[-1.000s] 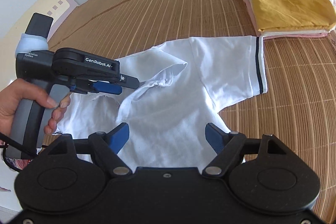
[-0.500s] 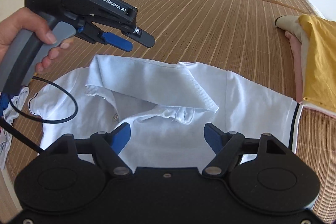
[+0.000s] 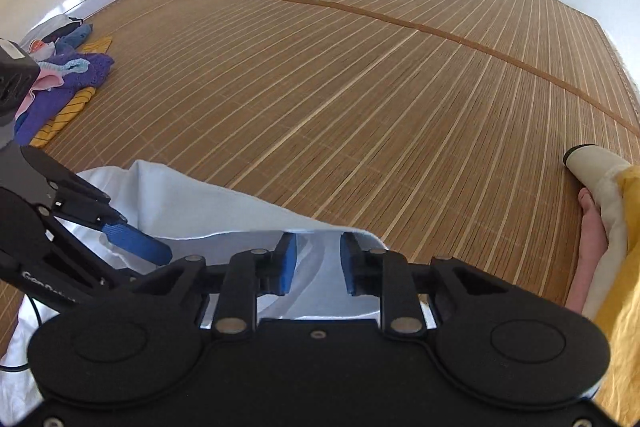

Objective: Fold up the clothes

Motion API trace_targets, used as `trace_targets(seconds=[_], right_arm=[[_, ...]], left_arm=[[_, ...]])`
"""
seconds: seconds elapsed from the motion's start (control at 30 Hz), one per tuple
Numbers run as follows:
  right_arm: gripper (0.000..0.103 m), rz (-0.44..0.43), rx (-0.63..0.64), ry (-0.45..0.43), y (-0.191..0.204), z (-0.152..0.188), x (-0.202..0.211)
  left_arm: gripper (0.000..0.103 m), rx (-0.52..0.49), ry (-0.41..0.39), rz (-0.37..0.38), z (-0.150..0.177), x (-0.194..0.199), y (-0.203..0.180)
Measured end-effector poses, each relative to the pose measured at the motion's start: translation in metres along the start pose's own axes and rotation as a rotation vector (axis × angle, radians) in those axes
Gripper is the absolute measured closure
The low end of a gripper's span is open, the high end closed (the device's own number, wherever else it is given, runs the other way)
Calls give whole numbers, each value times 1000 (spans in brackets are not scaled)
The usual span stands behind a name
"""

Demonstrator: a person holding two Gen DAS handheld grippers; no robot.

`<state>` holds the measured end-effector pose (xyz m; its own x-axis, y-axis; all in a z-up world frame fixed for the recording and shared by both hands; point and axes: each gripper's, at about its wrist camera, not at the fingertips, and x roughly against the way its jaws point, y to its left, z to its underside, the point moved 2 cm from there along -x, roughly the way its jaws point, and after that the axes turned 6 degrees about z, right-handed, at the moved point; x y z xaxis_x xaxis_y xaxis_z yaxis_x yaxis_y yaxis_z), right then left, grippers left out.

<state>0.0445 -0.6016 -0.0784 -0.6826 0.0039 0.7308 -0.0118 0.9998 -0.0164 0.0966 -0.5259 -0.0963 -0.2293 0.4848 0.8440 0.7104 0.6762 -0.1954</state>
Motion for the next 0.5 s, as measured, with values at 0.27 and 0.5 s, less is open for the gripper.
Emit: trace_targets(seconds=[0.27, 0.5], right_arm=[[56, -55, -23, -25, 4, 5, 19], [54, -107, -14, -112, 32, -4, 49]], left_arm=[[44, -25, -101, -53, -49, 23, 42], [44, 30, -60, 59, -25, 46, 37]])
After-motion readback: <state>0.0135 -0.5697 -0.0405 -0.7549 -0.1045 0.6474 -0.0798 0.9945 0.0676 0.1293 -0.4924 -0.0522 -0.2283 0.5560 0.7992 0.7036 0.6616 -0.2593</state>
